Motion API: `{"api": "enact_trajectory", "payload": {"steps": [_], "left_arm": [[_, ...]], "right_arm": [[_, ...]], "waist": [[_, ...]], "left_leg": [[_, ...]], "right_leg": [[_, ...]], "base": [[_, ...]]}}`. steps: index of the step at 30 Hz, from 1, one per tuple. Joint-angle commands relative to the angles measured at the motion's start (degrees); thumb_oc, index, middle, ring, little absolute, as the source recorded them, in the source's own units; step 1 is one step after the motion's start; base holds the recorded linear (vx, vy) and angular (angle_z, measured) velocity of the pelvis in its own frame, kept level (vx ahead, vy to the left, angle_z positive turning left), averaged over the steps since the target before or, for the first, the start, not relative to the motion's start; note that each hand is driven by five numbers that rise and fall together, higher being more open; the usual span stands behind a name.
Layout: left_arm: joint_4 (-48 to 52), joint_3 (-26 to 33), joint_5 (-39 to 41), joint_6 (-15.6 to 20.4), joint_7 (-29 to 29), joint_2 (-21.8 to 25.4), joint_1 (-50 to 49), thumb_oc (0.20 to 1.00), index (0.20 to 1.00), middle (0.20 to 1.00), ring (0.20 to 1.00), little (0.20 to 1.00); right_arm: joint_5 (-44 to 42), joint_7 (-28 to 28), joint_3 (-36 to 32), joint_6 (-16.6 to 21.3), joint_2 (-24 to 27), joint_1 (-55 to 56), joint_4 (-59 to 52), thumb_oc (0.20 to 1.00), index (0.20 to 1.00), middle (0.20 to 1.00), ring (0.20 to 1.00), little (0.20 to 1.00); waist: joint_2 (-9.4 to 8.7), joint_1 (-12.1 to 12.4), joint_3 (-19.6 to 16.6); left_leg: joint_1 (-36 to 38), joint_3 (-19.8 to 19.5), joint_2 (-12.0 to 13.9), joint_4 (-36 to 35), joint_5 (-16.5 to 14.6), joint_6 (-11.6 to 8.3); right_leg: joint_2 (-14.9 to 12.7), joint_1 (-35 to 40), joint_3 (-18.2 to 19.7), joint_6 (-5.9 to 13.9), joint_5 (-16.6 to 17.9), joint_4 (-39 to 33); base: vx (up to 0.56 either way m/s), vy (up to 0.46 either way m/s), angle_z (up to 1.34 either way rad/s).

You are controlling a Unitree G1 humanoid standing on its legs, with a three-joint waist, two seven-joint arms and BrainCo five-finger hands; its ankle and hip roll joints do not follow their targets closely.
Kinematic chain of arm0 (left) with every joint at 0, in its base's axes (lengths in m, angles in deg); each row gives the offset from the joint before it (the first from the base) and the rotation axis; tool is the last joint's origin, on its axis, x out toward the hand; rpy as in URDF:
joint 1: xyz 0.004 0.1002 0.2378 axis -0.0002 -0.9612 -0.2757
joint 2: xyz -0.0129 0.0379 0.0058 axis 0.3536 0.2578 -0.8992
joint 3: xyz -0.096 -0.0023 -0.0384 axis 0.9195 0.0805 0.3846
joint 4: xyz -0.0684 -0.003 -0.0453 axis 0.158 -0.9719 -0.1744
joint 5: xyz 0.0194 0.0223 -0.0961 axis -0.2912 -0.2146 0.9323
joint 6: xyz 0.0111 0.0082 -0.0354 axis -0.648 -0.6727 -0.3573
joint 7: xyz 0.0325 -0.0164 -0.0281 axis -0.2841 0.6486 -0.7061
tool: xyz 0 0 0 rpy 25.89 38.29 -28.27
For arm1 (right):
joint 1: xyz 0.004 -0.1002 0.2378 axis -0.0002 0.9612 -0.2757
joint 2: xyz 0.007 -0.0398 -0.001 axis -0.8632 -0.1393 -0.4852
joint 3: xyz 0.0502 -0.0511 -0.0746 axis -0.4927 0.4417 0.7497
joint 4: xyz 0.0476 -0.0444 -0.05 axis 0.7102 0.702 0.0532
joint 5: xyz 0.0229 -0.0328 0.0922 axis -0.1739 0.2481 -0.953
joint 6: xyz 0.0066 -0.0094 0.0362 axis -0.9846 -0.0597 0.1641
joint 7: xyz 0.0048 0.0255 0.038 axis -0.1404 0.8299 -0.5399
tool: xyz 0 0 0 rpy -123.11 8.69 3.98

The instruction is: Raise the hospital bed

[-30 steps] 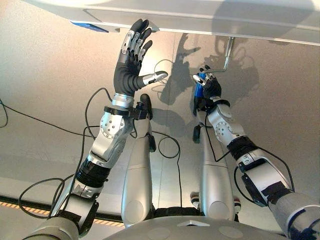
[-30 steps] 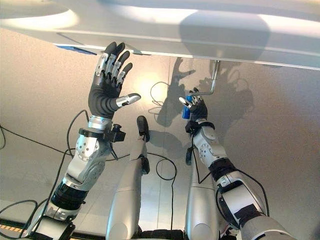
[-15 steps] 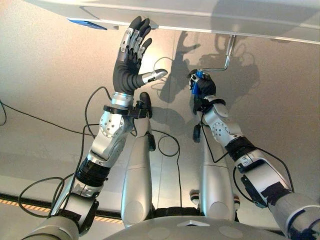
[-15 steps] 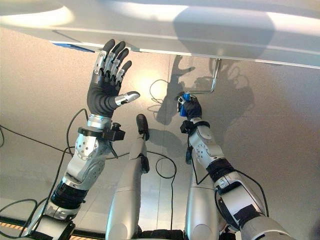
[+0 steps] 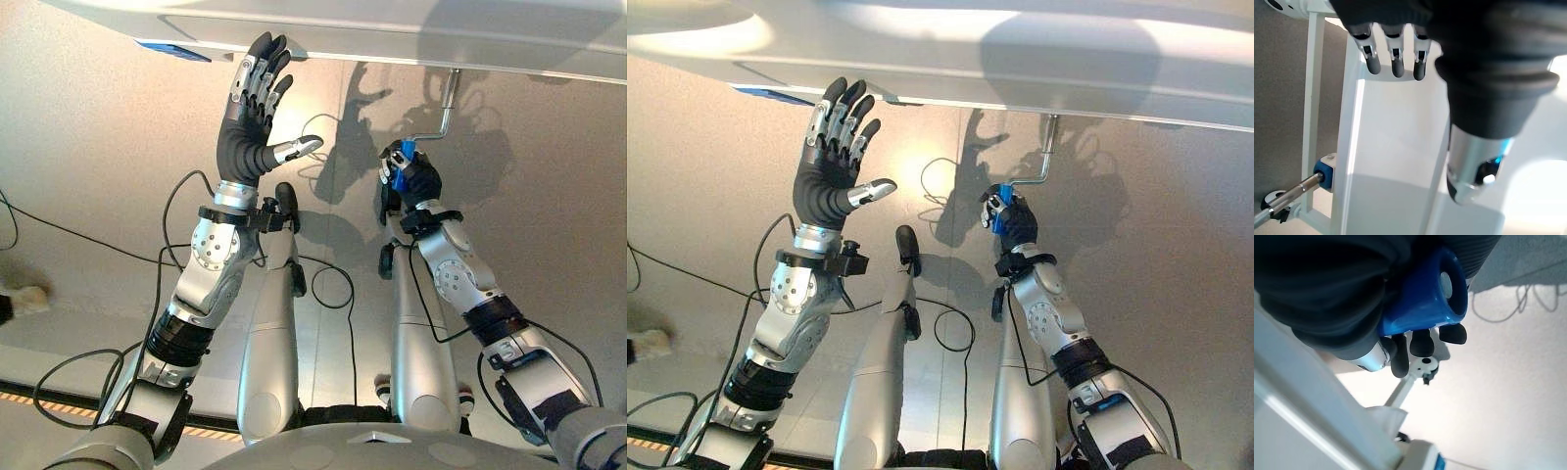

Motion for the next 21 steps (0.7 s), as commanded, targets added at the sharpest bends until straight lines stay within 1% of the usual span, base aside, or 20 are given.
{"api": "enact_trajectory", "payload": {"steps": [1, 3, 5, 9, 12, 14, 15, 16, 17, 18, 21], "left_arm": [[6.91, 2.01, -0.26, 3.6, 1.9, 2.26, -0.73, 1.0, 1.0, 1.0, 1.0, 1.0], [6.92, 2.11, -0.38, 3.59, 2.0, 2.32, -0.79, 1.0, 1.0, 1.0, 1.0, 1.0], [7.16, 2.91, -0.5, 3.82, 2.42, 2.65, -1.12, 1.0, 1.0, 1.0, 1.0, 1.0], [7.54, 3.6, 0.07, 4.26, 2.67, 2.34, -1.42, 1.0, 1.0, 1.0, 1.0, 1.0], [7.57, 3.53, 1.09, 4.32, 3.13, 2.08, -1.61, 1.0, 1.0, 1.0, 1.0, 1.0], [7.99, 3.44, 1.76, 4.51, 3.65, 2.06, -1.6, 1.0, 1.0, 1.0, 1.0, 1.0], [8.32, 3.47, 1.89, 4.48, 3.83, 1.97, -1.51, 1.0, 1.0, 1.0, 1.0, 1.0], [8.6, 3.49, 2.01, 4.45, 3.98, 1.95, -2.17, 1.0, 1.0, 1.0, 1.0, 1.0], [8.65, 3.58, 2.01, 4.42, 3.98, 1.94, -1.96, 1.0, 1.0, 1.0, 1.0, 1.0], [9.27, 3.4, 2.36, 4.5, 4.49, 2.21, -2.94, 1.0, 1.0, 1.0, 1.0, 1.0], [10.27, 2.81, 3.45, 4.68, 4.68, 2.89, -3.78, 1.0, 1.0, 1.0, 1.0, 1.0]], "right_arm": [[-3.38, 2.68, -6.46, 8.68, 0.86, 3.51, -11.02, 0.2, 0.2, 0.2, 0.2, 0.2], [-3.43, 2.52, -7.16, 9.12, 0.93, 3.87, -11.5, 0.2, 0.2, 0.2, 0.2, 0.2], [-2.7, 1.77, -10.37, 10.62, 1.6, 5.12, -12.97, 0.2, 0.2, 0.2, 0.2, 0.2], [-1.61, -1.82, -15.63, 13.74, 1.21, 5.42, -11.33, 0.2, 0.2, 0.2, 0.2, 0.2], [0.26, -5.05, -18.86, 15.13, 2.35, 4.17, -7.86, 0.2, 0.2, 0.2, 0.2, 0.2], [1.67, -7.04, -21.12, 15.74, 4.5, 2.81, -4.3, 0.2, 0.2, 0.2, 0.2, 0.2], [2.1, -7.86, -21.68, 15.93, 4.99, 2.24, -3.14, 0.2, 0.2, 0.2, 0.2, 0.2], [2.97, -8.8, -22.65, 15.95, 5.82, 2.06, -2.07, 0.2, 0.2, 0.2, 0.2, 0.2], [3.0, -8.83, -22.69, 15.95, 5.87, 1.78, -2.04, 0.2, 0.2, 0.2, 0.2, 0.2], [3.76, -10.54, -24.42, 16.2, 7.8, 1.23, 1.39, 0.2, 0.2, 0.2, 0.2, 0.2], [4.58, -13.54, -25.54, 15.89, 11.26, -1.47, 9.26, 0.2, 0.2, 0.2, 0.2, 0.2]], "waist": [[-2.06, -1.23, -0.99], [-2.11, -1.29, -0.99], [-2.52, -1.77, -0.99], [-2.82, -2.22, -0.99], [-2.76, -2.38, -0.99], [-2.63, -2.34, -0.99], [-2.57, -2.34, -0.99], [-2.57, -2.28, -0.99], [-2.57, -2.28, -0.99], [-2.56, -2.11, -0.99], [-2.5, -1.68, -0.99]], "left_leg": [[1.26, 2.12, -0.55, 4.48, -4.1, 0.34], [1.64, 2.25, -0.35, 4.13, -3.96, 0.25], [2.48, 2.46, 0.25, 3.7, -3.81, -0.07], [3.4, 2.46, 0.86, 3.13, -3.69, -0.49], [4.14, 2.17, 1.17, 2.32, -3.47, -0.78], [4.25, 1.97, 1.36, 2.1, -3.2, -0.99], [3.84, 1.95, 1.41, 2.02, -2.74, -1.0], [4.42, 1.79, 1.52, 1.92, -3.06, -1.06], [3.96, 1.83, 1.51, 1.87, -2.63, -1.05], [4.7, 1.57, 1.66, 1.5, -2.98, -1.14], [4.84, 1.22, 1.74, 1.13, -2.97, -1.23]], "right_leg": [[1.93, 4.88, 0.92, 5.24, 3.83, -8.88], [2.16, 4.88, 1.02, 5.23, 3.75, -8.76], [2.72, 5.02, 1.18, 5.16, 3.38, -8.38], [3.46, 4.96, 1.25, 5.06, 2.78, -7.46], [3.78, 5.02, 1.11, 4.9, 2.41, -7.08], [3.93, 5.0, 1.02, 4.83, 2.16, -6.84], [3.95, 4.57, 0.9, 4.76, 2.61, -6.84], [4.01, 5.03, 0.66, 4.81, 2.06, -6.57], [4.02, 4.61, 0.7, 4.74, 2.57, -6.75], [4.11, 5.17, 0.34, 4.77, 2.01, -6.62], [3.97, 5.05, -0.02, 4.75, 1.81, -6.33]], "base": [[-0.01, -0.048, -0.14], [-0.01, -0.035, -0.11], [-0.01, -0.075, -0.08], [-0.01, -0.064, -0.06], [0.0, -0.057, -0.02], [-0.01, -0.056, -0.01], [0.0, -0.036, 0.01], [0.0, 0.0, 0.0], [0.02, -0.019, 0.04], [0.01, -0.02, 0.03], [0.01, -0.008, 0.01]]}}
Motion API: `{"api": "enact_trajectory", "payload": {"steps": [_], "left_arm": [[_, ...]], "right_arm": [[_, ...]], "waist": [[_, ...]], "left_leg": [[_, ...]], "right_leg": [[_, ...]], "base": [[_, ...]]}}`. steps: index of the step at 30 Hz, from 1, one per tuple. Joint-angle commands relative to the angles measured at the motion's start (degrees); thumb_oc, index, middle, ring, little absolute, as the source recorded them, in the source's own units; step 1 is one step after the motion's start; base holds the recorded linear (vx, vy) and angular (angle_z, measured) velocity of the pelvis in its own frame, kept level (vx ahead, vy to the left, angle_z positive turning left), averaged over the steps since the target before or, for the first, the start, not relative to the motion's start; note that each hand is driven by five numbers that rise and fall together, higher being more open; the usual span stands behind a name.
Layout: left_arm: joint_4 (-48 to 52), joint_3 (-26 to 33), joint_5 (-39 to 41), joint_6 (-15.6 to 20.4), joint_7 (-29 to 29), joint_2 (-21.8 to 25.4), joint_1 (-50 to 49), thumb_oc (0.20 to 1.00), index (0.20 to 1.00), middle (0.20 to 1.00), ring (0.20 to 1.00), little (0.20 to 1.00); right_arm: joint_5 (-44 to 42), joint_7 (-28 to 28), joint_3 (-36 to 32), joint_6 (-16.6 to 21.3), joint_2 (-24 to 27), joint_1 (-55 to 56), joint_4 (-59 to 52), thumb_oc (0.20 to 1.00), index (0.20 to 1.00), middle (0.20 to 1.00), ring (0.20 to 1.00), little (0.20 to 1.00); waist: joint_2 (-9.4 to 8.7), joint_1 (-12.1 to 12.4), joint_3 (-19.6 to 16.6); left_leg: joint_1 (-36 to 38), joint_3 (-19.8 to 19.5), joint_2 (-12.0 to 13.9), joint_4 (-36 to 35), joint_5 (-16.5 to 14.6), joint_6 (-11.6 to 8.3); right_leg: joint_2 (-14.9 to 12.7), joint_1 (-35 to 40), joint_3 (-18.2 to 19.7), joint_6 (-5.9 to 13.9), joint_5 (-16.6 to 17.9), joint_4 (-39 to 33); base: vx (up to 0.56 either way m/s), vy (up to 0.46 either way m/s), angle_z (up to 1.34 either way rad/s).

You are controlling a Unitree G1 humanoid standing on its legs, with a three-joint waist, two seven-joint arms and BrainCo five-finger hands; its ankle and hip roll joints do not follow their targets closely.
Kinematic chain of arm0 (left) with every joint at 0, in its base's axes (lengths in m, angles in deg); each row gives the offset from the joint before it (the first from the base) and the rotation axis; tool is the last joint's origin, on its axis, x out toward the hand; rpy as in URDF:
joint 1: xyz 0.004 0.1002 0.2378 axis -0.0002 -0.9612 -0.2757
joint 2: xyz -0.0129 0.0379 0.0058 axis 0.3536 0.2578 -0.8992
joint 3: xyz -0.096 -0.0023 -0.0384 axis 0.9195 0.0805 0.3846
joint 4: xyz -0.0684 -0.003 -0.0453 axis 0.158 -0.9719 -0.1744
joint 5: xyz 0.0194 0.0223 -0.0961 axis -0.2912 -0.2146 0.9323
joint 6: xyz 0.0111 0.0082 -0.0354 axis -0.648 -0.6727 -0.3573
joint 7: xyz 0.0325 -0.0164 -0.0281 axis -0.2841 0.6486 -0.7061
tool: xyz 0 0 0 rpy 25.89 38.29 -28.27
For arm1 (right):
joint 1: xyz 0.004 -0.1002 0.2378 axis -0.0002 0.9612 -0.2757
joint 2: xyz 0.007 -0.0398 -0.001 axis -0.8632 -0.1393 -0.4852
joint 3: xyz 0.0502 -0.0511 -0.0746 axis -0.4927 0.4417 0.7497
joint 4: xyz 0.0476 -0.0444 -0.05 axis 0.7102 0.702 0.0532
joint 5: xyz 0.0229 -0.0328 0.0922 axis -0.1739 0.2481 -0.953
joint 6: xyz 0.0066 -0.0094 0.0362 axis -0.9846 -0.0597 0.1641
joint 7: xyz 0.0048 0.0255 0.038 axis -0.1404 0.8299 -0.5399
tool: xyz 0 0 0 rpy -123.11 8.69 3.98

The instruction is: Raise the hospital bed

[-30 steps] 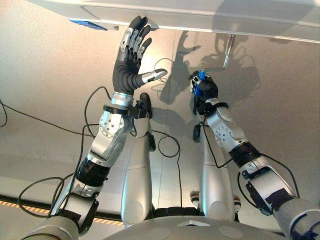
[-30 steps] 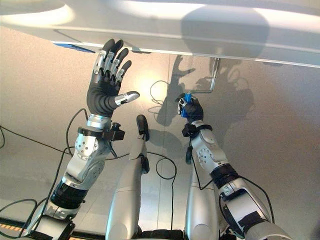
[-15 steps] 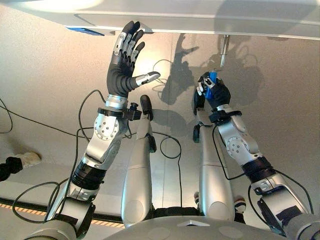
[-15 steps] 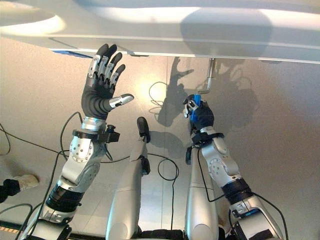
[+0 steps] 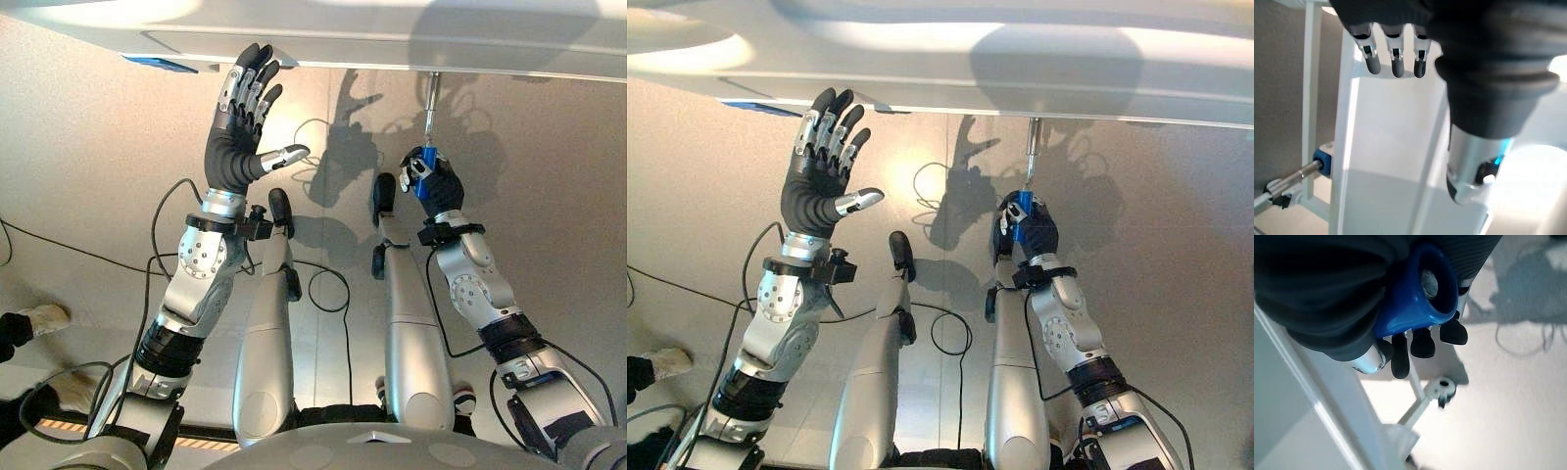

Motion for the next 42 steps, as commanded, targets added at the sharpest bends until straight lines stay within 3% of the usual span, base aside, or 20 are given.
{"api": "enact_trajectory", "payload": {"steps": [1, 6, 7, 12, 21, 27, 31, 38, 39, 42], "left_arm": [[6.61, 0.69, 2.09, 4.53, 1.4, 1.02, 0.3, 1.0, 1.0, 1.0, 1.0, 1.0], [7.63, -0.9, 4.21, 4.69, 2.27, 1.9, -0.47, 1.0, 1.0, 1.0, 1.0, 1.0], [7.69, -2.28, 5.51, 4.81, 3.03, 3.0, -0.48, 1.0, 1.0, 1.0, 1.0, 1.0], [7.54, -3.2, 7.32, 4.95, 2.95, 4.32, 0.81, 1.0, 1.0, 1.0, 1.0, 1.0], [6.83, -5.44, 6.16, 4.07, 2.34, 3.8, 1.28, 1.0, 1.0, 1.0, 1.0, 1.0], [7.07, -6.99, 6.56, 3.96, 1.83, 2.44, 3.02, 1.0, 1.0, 1.0, 1.0, 1.0], [7.42, -8.08, 7.22, 3.29, 1.45, 1.06, 5.1, 1.0, 1.0, 1.0, 1.0, 1.0], [6.94, -7.6, 6.38, 2.54, -0.53, 0.03, 5.93, 1.0, 1.0, 1.0, 1.0, 1.0], [7.13, -7.3, 6.21, 2.39, -1.39, -0.3, 5.97, 1.0, 1.0, 1.0, 1.0, 1.0], [7.1, -7.58, 6.17, 2.41, -2.0, -0.69, 6.57, 1.0, 1.0, 1.0, 1.0, 1.0]], "right_arm": [[-5.04, -14.49, -20.54, 9.33, 9.87, -6.01, 6.82, 0.2, 0.2, 0.2, 0.2, 0.2], [-2.72, -15.37, -18.01, 5.9, 14.72, -9.9, 19.87, 0.2, 0.2, 0.2, 0.2, 0.2], [-2.17, -14.91, -15.21, 3.24, 16.36, -12.25, 29.33, 0.2, 0.2, 0.2, 0.2, 0.2], [-3.05, -12.97, -12.7, -1.27, 17.38, -16.02, 43.79, 0.2, 0.2, 0.2, 0.2, 0.2], [3.13, -11.13, -9.51, -7.09, 20.11, -17.9, 54.84, 0.2, 0.2, 0.2, 0.2, 0.2], [11.79, -10.69, -1.51, -10.29, 16.38, -24.58, 58.68, 0.2, 0.2, 0.2, 0.2, 0.2], [16.26, -10.01, 3.88, -12.59, 9.44, -30.88, 59.48, 0.2, 0.2, 0.2, 0.2, 0.2], [25.42, -10.16, 11.59, -14.46, 0.7, -36.98, 55.98, 0.2, 0.2, 0.2, 0.2, 0.2], [28.63, -10.42, 13.81, -14.93, -2.69, -38.05, 54.55, 0.2, 0.2, 0.2, 0.2, 0.2], [29.83, -10.54, 14.62, -15.22, -5.54, -39.07, 54.18, 0.2, 0.2, 0.2, 0.2, 0.2]], "waist": [[0.9, -0.72, -1.14], [1.29, 0.14, -1.14], [1.52, 0.84, -1.14], [1.66, 2.08, -1.14], [3.06, 3.6, -1.14], [3.88, 4.59, -1.14], [5.56, 5.91, -1.14], [5.85, 6.58, -1.14], [5.95, 6.8, -1.14], [6.35, 7.17, -1.14]], "left_leg": [[0.93, -0.51, 1.45, 3.32, -2.45, -1.53], [-0.16, -0.99, 1.2, 3.51, -2.44, -1.41], [-0.39, -1.26, 1.03, 4.06, -3.0, -1.28], [-2.87, -2.26, 0.48, 5.76, -3.31, -1.06], [-4.87, -3.26, -0.24, 6.46, -3.5, -0.61], [-7.13, -3.32, -0.71, 7.73, -4.15, 0.01], [-9.89, -3.67, -1.48, 9.12, -4.39, 0.59], [-12.77, -3.67, -2.43, 10.43, -4.81, 1.47], [-13.19, -3.79, -2.89, 10.52, -4.91, 1.74], [-14.35, -3.92, -3.7, 11.44, -5.29, 2.3]], "right_leg": [[3.38, 3.62, -2.35, 4.09, 2.79, -6.78], [2.97, 2.67, -2.86, 4.08, 2.61, -6.22], [2.62, 2.64, -3.17, 4.15, 1.96, -5.5], [2.03, 1.2, -3.85, 3.77, 1.15, -3.75], [1.28, -0.72, -5.03, 3.72, 0.38, -1.69], [1.21, -2.45, -4.52, 3.58, 0.43, -1.31], [0.66, -4.77, -4.34, 3.61, 0.56, -0.66], [-0.13, -7.0, -3.85, 3.93, 1.22, -0.35], [-0.44, -7.43, -3.61, 4.12, 1.47, -0.28], [-1.28, -8.0, -3.25, 4.37, 1.57, 0.27]], "base": [[0.0, 0.0, 0.0], [0.0, 0.0, 0.0], [0.0, 0.0, 0.0], [0.01, -0.025, 0.12], [0.02, 0.036, 0.14], [0.0, 0.045, 0.0], [0.0, 0.049, -0.03], [0.01, 0.077, -0.03], [0.01, 0.107, -0.04], [0.0, 0.104, -0.03]]}}
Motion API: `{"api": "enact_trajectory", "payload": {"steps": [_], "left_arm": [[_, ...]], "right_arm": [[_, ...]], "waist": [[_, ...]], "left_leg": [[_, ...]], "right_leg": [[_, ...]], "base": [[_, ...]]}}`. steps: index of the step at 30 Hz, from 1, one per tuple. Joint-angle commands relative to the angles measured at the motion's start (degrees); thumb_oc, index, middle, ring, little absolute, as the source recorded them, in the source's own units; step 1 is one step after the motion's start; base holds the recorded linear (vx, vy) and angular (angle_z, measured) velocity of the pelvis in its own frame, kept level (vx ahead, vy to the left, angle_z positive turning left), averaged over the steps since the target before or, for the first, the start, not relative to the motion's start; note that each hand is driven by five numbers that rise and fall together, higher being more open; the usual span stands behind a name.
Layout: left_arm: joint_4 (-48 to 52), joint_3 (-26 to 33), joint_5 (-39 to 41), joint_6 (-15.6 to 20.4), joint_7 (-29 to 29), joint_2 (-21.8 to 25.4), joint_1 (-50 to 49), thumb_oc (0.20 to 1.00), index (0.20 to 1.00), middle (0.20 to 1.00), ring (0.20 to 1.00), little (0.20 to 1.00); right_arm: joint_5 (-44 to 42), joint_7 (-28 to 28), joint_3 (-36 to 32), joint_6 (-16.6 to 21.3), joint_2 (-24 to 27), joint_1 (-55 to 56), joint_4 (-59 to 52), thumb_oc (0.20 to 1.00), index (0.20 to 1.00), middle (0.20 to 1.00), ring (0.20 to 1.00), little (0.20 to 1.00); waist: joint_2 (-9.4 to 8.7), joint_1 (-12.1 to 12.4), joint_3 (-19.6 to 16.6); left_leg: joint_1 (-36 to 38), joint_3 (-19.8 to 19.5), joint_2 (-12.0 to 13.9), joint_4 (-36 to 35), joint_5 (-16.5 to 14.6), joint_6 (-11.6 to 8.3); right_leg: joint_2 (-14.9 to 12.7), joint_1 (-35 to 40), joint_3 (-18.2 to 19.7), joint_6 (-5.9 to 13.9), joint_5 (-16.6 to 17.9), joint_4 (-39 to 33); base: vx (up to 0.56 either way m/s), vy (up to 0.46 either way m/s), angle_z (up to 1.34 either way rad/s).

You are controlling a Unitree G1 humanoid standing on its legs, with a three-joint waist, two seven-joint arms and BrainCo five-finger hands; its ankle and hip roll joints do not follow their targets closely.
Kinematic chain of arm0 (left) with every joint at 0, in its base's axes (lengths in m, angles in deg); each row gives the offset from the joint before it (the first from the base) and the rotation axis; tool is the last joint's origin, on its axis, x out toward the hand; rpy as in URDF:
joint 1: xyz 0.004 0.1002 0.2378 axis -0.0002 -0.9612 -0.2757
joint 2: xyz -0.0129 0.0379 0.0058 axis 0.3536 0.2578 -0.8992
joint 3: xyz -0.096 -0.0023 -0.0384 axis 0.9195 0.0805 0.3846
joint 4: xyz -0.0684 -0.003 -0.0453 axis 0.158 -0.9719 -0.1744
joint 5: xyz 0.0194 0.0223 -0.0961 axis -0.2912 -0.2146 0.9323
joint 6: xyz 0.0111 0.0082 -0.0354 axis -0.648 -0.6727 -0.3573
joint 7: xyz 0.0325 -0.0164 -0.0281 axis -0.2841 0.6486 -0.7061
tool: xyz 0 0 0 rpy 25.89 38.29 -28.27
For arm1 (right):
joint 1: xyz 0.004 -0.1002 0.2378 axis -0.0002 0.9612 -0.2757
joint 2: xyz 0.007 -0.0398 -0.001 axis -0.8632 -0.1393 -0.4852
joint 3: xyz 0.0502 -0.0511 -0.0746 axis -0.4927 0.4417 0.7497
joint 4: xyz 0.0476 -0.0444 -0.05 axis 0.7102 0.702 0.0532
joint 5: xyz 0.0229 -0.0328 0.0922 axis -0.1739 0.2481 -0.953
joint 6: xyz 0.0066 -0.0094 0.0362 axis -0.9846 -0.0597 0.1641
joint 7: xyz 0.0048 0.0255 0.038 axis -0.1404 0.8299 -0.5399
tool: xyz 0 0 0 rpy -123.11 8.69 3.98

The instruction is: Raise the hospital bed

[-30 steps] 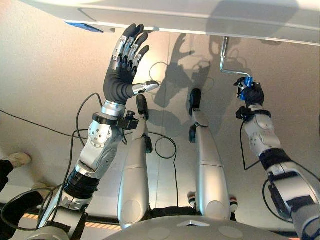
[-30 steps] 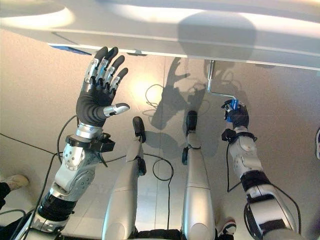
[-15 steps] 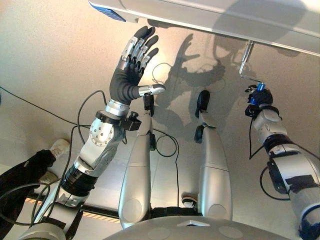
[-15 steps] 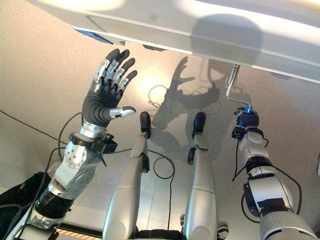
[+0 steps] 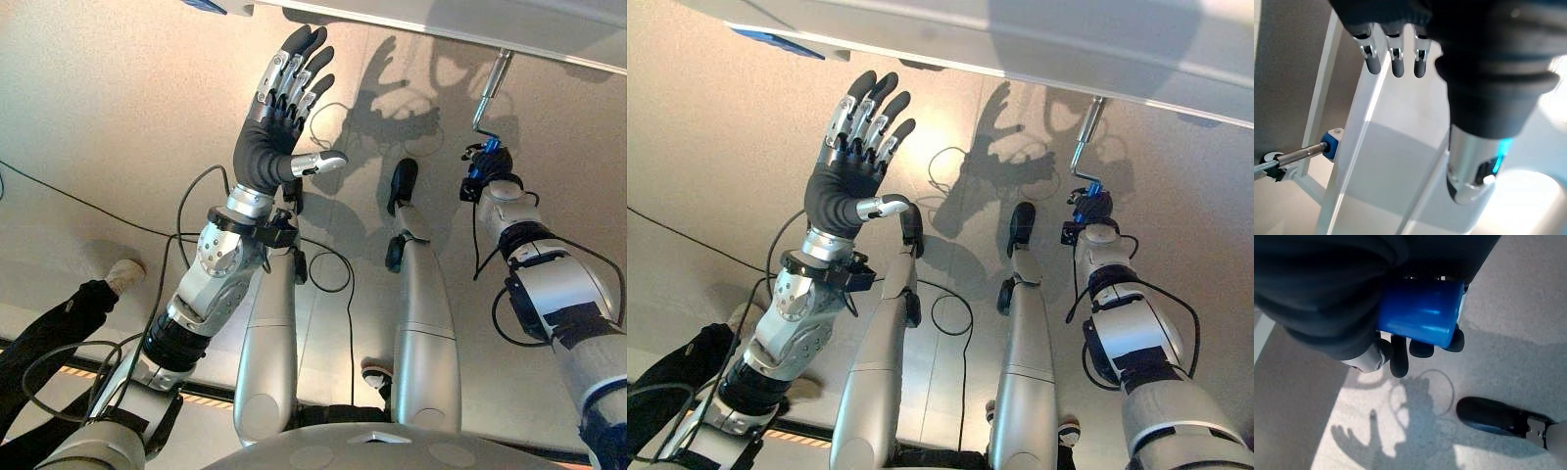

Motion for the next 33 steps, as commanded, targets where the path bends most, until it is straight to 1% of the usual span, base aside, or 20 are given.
{"api": "enact_trajectory", "payload": {"steps": [1, 2, 3, 5, 8, 10, 13, 15, 17, 20, 22, 24, 25, 26, 28, 30, 33], "left_arm": [[5.26, 1.15, -0.35, 1.85, -0.71, -0.7, 0.36, 1.0, 1.0, 1.0, 1.0, 1.0], [5.36, 1.46, -0.41, 1.87, -0.95, -0.6, 0.37, 1.0, 1.0, 1.0, 1.0, 1.0], [5.27, 1.83, -0.56, 1.91, -1.33, -0.48, 0.35, 1.0, 1.0, 1.0, 1.0, 1.0], [5.31, 2.2, -0.71, 1.94, -1.65, -0.33, 0.07, 1.0, 1.0, 1.0, 1.0, 1.0], [5.14, 2.81, -0.5, 2.12, -1.99, -0.71, -0.3, 1.0, 1.0, 1.0, 1.0, 1.0], [5.17, 2.94, -0.43, 2.26, -2.04, -0.92, -0.35, 1.0, 1.0, 1.0, 1.0, 1.0], [5.32, 3.51, -0.45, 2.44, -2.37, -1.17, -0.86, 1.0, 1.0, 1.0, 1.0, 1.0], [5.55, 3.78, -0.46, 2.55, -2.52, -1.06, -0.97, 1.0, 1.0, 1.0, 1.0, 1.0], [5.95, 4.12, -0.37, 2.96, -2.81, -0.93, -1.51, 1.0, 1.0, 1.0, 1.0, 1.0], [6.19, 4.19, -0.17, 3.28, -3.0, -1.05, -2.12, 1.0, 1.0, 1.0, 1.0, 1.0], [6.14, 4.31, -0.26, 3.37, -2.96, -1.12, -2.77, 1.0, 1.0, 1.0, 1.0, 1.0], [6.2, 4.47, -0.48, 3.66, -2.86, -1.04, -3.33, 1.0, 1.0, 1.0, 1.0, 1.0], [6.21, 4.45, -0.48, 3.66, -2.86, -1.05, -3.34, 1.0, 1.0, 1.0, 1.0, 1.0], [6.3, 4.44, -0.81, 3.99, -2.8, -0.9, -3.97, 1.0, 1.0, 1.0, 1.0, 1.0], [5.95, 4.51, -0.95, 4.38, -2.73, -0.39, -4.45, 1.0, 1.0, 1.0, 1.0, 1.0], [5.44, 4.61, -1.73, 4.87, -2.7, 0.27, -4.74, 1.0, 1.0, 1.0, 1.0, 1.0], [4.76, 4.49, -2.43, 5.83, -2.56, 0.71, -4.56, 1.0, 1.0, 1.0, 1.0, 1.0]], "right_arm": [[11.8, 3.07, 10.5, -0.97, -8.52, -1.21, -3.4, 0.2, 0.2, 0.2, 0.2, 0.2], [13.02, 3.15, 11.32, -1.04, -9.23, -1.45, -3.91, 0.2, 0.2, 0.2, 0.2, 0.2], [16.59, 3.44, 13.23, -1.48, -10.35, -2.27, -4.29, 0.2, 0.2, 0.2, 0.2, 0.2], [21.0, 3.99, 16.31, -2.07, -11.85, -3.34, -5.28, 0.2, 0.2, 0.2, 0.2, 0.2], [22.8, 4.22, 17.51, -2.0, -14.17, -3.74, -7.09, 0.2, 0.2, 0.2, 0.2, 0.2], [23.36, 4.26, 17.99, -1.84, -14.6, -3.73, -7.66, 0.2, 0.2, 0.2, 0.2, 0.2], [26.91, 5.19, 21.07, -1.52, -17.65, -4.04, -12.02, 0.2, 0.2, 0.2, 0.2, 0.2], [27.48, 5.37, 21.84, -1.38, -18.12, -3.93, -13.89, 0.2, 0.2, 0.2, 0.2, 0.2], [29.18, 5.91, 23.51, -0.77, -19.6, -3.89, -17.78, 0.2, 0.2, 0.2, 0.2, 0.2], [29.99, 6.45, 24.85, 0.26, -19.96, -3.66, -22.31, 0.2, 0.2, 0.2, 0.2, 0.2], [29.61, 6.9, 25.17, 1.32, -19.44, -3.16, -26.87, 0.2, 0.2, 0.2, 0.2, 0.2], [26.83, 6.59, 24.42, 2.89, -18.49, -1.88, -31.96, 0.2, 0.2, 0.2, 0.2, 0.2], [26.82, 6.6, 24.42, 2.85, -18.45, -1.83, -32.03, 0.2, 0.2, 0.2, 0.2, 0.2], [23.03, 5.79, 22.87, 4.98, -16.65, 0.33, -38.2, 0.2, 0.2, 0.2, 0.2, 0.2], [20.69, 5.22, 21.49, 6.71, -13.59, 2.56, -45.6, 0.2, 0.2, 0.2, 0.2, 0.2], [17.89, 4.01, 18.59, 9.06, -8.92, 6.41, -53.14, 0.2, 0.2, 0.2, 0.2, 0.2], [14.73, 3.14, 14.24, 12.06, -3.68, 11.69, -61.66, 0.2, 0.2, 0.2, 0.2, 0.2]], "waist": [[4.42, 1.67, -0.98], [4.52, 1.79, -0.98], [4.8, 2.09, -0.98], [5.06, 2.46, -0.98], [5.08, 2.76, -0.98], [5.11, 2.81, -0.98], [5.06, 2.84, -0.98], [4.95, 2.81, -0.98], [4.91, 2.87, -0.98], [5.05, 2.77, -0.98], [5.16, 2.75, -0.98], [5.06, 2.53, -0.98], [5.07, 2.55, -0.98], [4.87, 2.1, -0.98], [4.52, 1.5, -0.98], [3.86, 0.5, -0.98], [2.93, -0.63, -0.98]], "left_leg": [[-2.58, -0.53, -2.06, 6.59, -5.91, 2.43], [-2.89, -0.65, -2.33, 6.78, -5.94, 2.52], [-3.29, -0.65, -2.68, 6.82, -5.96, 2.66], [-3.8, -0.72, -3.03, 6.94, -5.89, 2.73], [-4.07, -0.83, -3.44, 7.41, -6.13, 3.01], [-4.15, -0.76, -3.62, 7.51, -6.18, 3.06], [-3.99, -0.43, -3.94, 7.38, -6.26, 3.11], [-4.01, -0.31, -3.91, 7.42, -6.33, 3.13], [-3.74, -0.2, -3.96, 7.23, -6.27, 3.03], [-3.41, -0.04, -4.04, 7.05, -6.28, 2.94], [-3.2, 0.2, -4.02, 6.91, -6.28, 2.81], [-2.94, 0.42, -3.9, 6.85, -6.19, 2.72], [-2.91, 0.43, -3.89, 6.84, -6.2, 2.72], [-2.28, 0.88, -3.73, 6.62, -6.2, 2.66], [-1.73, 1.27, -3.56, 6.45, -6.26, 2.61], [-1.11, 1.76, -3.27, 6.54, -6.41, 2.59], [-0.04, 2.33, -2.92, 6.24, -6.51, 2.55]], "right_leg": [[0.67, 1.46, -1.54, 4.46, 2.39, -3.77], [0.49, 1.29, -1.38, 4.56, 2.54, -3.83], [-0.1, 1.26, -1.34, 4.88, 2.93, -4.36], [-0.42, 1.22, -1.26, 5.08, 3.27, -4.9], [-0.71, 1.37, -1.12, 5.22, 3.65, -5.28], [-0.72, 1.52, -0.97, 5.25, 3.87, -5.67], [-0.92, 1.89, -0.57, 5.58, 4.57, -6.9], [-0.89, 2.03, -0.46, 5.6, 4.68, -7.2], [-0.9, 2.43, -0.4, 5.63, 4.79, -7.89], [-0.87, 2.92, -0.25, 5.72, 5.01, -8.53], [-0.9, 3.12, -0.17, 5.71, 5.1, -8.8], [-0.94, 3.36, -0.08, 5.77, 5.24, -9.06], [-0.93, 3.38, -0.07, 5.77, 5.24, -9.07], [-0.86, 3.75, 0.25, 5.92, 5.43, -9.49], [-0.77, 4.08, 0.59, 6.01, 5.52, -9.8], [-0.52, 4.59, 1.03, 6.13, 5.67, -10.18], [-0.07, 5.53, 1.44, 6.28, 5.83, -10.96]], "base": [[0.0, 0.066, 0.0], [0.0, 0.091, 0.02], [0.0, 0.126, 0.01], [0.01, 0.108, 0.0], [0.01, 0.072, 0.01], [0.01, 0.048, 0.03], [0.01, 0.082, -0.01], [0.01, 0.043, -0.01], [0.01, 0.047, -0.01], [0.0, 0.039, -0.04], [0.01, 0.027, -0.08], [0.01, 0.017, -0.11], [0.01, 0.03, -0.09], [0.02, 0.023, -0.07], [0.02, 0.018, -0.05], [0.0, 0.0, 0.0], [0.0, -0.009, -0.01]]}}
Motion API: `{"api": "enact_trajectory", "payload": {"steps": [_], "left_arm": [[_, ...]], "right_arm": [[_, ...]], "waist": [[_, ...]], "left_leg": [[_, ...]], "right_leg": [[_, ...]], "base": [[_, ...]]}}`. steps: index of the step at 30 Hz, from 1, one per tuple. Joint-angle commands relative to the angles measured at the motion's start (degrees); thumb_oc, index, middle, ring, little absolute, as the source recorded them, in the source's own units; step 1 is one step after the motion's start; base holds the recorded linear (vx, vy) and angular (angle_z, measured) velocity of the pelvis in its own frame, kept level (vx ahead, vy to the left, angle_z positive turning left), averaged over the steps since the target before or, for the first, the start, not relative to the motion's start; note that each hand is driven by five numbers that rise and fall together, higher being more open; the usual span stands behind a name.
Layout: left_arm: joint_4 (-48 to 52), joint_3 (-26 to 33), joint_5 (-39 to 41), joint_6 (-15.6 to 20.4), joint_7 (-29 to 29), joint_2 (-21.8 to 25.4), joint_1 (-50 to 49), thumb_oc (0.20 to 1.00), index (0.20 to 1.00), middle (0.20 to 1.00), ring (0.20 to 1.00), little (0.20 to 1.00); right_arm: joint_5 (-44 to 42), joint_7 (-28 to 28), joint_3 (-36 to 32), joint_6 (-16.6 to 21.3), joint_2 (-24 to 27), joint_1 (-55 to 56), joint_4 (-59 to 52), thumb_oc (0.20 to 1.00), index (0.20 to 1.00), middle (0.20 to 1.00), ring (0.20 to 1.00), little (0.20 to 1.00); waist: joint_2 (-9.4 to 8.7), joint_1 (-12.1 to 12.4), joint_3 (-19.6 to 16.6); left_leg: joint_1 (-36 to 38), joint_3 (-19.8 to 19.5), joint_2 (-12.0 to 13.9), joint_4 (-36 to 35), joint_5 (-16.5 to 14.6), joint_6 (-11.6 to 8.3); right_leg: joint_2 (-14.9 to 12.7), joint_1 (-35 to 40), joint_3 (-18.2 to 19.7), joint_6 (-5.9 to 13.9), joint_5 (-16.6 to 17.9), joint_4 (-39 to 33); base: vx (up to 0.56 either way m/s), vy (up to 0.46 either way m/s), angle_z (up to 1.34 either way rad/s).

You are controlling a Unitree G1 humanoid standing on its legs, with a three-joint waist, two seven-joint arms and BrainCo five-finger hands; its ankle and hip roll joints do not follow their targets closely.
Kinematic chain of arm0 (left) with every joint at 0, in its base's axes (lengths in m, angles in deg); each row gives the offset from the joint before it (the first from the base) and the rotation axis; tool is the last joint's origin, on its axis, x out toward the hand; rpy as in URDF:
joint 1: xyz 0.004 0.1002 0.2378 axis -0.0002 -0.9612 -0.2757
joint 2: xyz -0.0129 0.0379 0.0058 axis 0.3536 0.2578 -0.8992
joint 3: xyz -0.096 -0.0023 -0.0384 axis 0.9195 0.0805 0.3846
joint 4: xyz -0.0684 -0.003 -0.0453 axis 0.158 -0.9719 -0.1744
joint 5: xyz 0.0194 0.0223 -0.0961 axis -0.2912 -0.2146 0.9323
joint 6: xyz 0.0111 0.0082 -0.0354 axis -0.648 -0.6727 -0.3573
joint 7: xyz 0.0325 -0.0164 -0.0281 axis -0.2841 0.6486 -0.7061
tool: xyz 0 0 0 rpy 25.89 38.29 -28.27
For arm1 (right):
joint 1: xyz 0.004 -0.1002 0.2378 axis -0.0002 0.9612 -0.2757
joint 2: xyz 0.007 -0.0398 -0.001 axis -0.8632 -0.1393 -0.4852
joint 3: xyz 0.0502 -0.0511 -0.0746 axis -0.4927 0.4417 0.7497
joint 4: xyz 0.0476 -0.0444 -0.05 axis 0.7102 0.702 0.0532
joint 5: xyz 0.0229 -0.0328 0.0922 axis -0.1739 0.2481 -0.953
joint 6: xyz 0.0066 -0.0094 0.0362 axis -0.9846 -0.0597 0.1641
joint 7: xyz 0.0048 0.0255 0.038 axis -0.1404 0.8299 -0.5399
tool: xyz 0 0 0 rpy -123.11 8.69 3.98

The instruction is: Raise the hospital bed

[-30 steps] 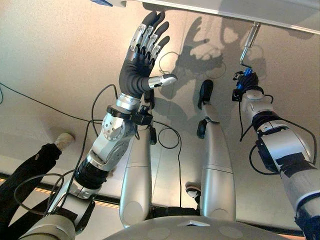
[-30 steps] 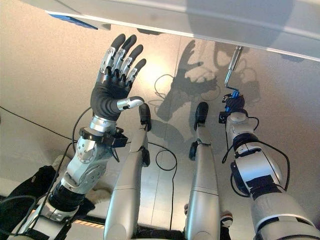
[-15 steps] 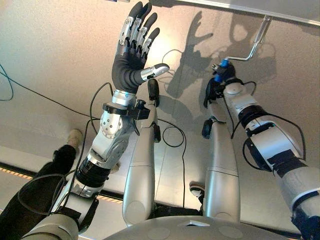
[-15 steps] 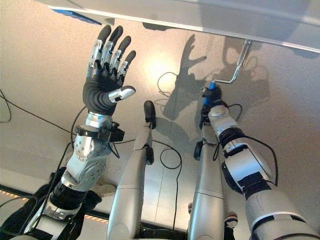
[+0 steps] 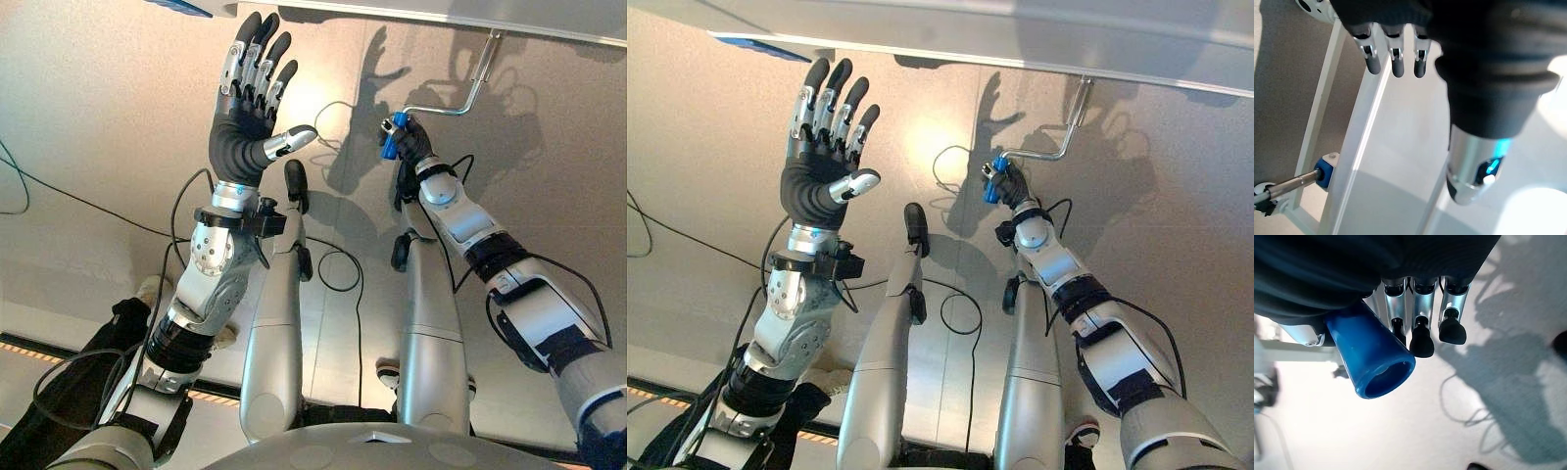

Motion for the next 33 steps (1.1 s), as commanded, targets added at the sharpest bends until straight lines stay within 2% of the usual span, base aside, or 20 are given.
{"api": "enact_trajectory", "payload": {"steps": [1, 5, 10, 11, 16, 25, 30, 33], "left_arm": [[5.01, -0.46, -2.18, 5.03, 0.66, 3.12, -2.31, 1.0, 1.0, 1.0, 1.0, 1.0], [5.08, 0.75, -2.68, 5.44, 1.61, 3.66, -3.8, 1.0, 1.0, 1.0, 1.0, 1.0], [5.64, 2.31, -2.08, 5.76, 2.69, 3.93, -5.34, 1.0, 1.0, 1.0, 1.0, 1.0], [5.93, 3.1, -1.61, 5.78, 3.23, 4.0, -5.97, 1.0, 1.0, 1.0, 1.0, 1.0], [6.84, 4.4, -0.16, 5.88, 4.84, 3.63, -7.1, 1.0, 1.0, 1.0, 1.0, 1.0], [7.75, 6.83, 1.92, 6.25, 6.42, 3.39, -7.85, 1.0, 1.0, 1.0, 1.0, 1.0], [8.61, 7.82, 2.4, 6.29, 6.89, 3.62, -8.49, 1.0, 1.0, 1.0, 1.0, 1.0], [9.24, 7.58, 2.79, 6.43, 7.09, 4.0, -8.58, 1.0, 1.0, 1.0, 1.0, 1.0]], "right_arm": [[-1.11, 2.14, 0.43, 13.7, -4.42, -1.35, -17.02, 0.2, 0.2, 0.2, 0.2, 0.2], [-1.24, 0.53, -6.98, 16.58, -0.01, 5.54, -26.06, 0.2, 0.2, 0.2, 0.2, 0.2], [-1.46, -1.74, -13.98, 18.51, 0.7, 11.05, -30.75, 0.2, 0.2, 0.2, 0.2, 0.2], [-1.75, -3.49, -17.88, 19.42, 0.78, 13.38, -32.26, 0.2, 0.2, 0.2, 0.2, 0.2], [-3.81, -5.13, -23.74, 21.32, -0.52, 16.84, -33.84, 0.2, 0.2, 0.2, 0.2, 0.2], [-10.06, -8.95, -32.48, 24.7, -1.6, 18.24, -29.81, 0.2, 0.2, 0.2, 0.2, 0.2], [-6.2, -15.67, -38.08, 24.33, 2.3, 17.57, -24.25, 0.2, 0.2, 0.2, 0.2, 0.2], [-5.71, -20.1, -40.59, 23.66, 6.17, 16.6, -15.23, 0.2, 0.2, 0.2, 0.2, 0.2]], "waist": [[-0.51, -1.25, -0.6], [-1.02, -2.69, -0.6], [-1.55, -3.81, -0.6], [-2.0, -4.32, -0.6], [-2.62, -5.18, -0.6], [-3.11, -5.91, -0.6], [-3.3, -6.05, -0.6], [-3.19, -5.92, -0.6]], "left_leg": [[1.41, 1.57, -4.39, 4.22, -5.95, 3.32], [2.9, 1.78, -3.86, 3.66, -6.0, 3.04], [4.62, 2.13, -3.35, 2.93, -6.08, 2.84], [5.4, 2.36, -3.03, 2.65, -6.14, 2.8], [6.54, 2.61, -2.49, 2.36, -6.32, 2.75], [9.15, 3.14, -1.72, -0.32, -5.72, 2.02], [9.91, 2.98, -1.23, -1.15, -5.61, 1.72], [10.21, 2.76, -1.15, -1.51, -5.65, 1.69]], "right_leg": [[-1.08, 6.38, 1.69, 7.64, 4.38, -10.33], [-0.78, 7.63, 1.58, 7.7, 4.15, -10.57], [0.01, 8.66, 2.0, 7.67, 4.1, -11.01], [0.64, 9.14, 2.26, 7.56, 3.92, -11.11], [1.57, 9.45, 2.47, 7.23, 3.42, -10.64], [2.55, 10.5, 2.54, 7.09, 3.17, -11.23], [3.24, 10.32, 2.57, 6.84, 2.73, -10.68], [3.5, 9.97, 2.55, 6.72, 2.31, -9.98]], "base": [[0.0, -0.046, -0.06], [0.0, -0.065, -0.07], [0.0, -0.053, -0.03], [0.0, -0.066, -0.08], [0.0, -0.086, -0.05], [0.0, -0.057, -0.06], [0.0, -0.051, -0.04], [0.02, -0.027, -0.01]]}}
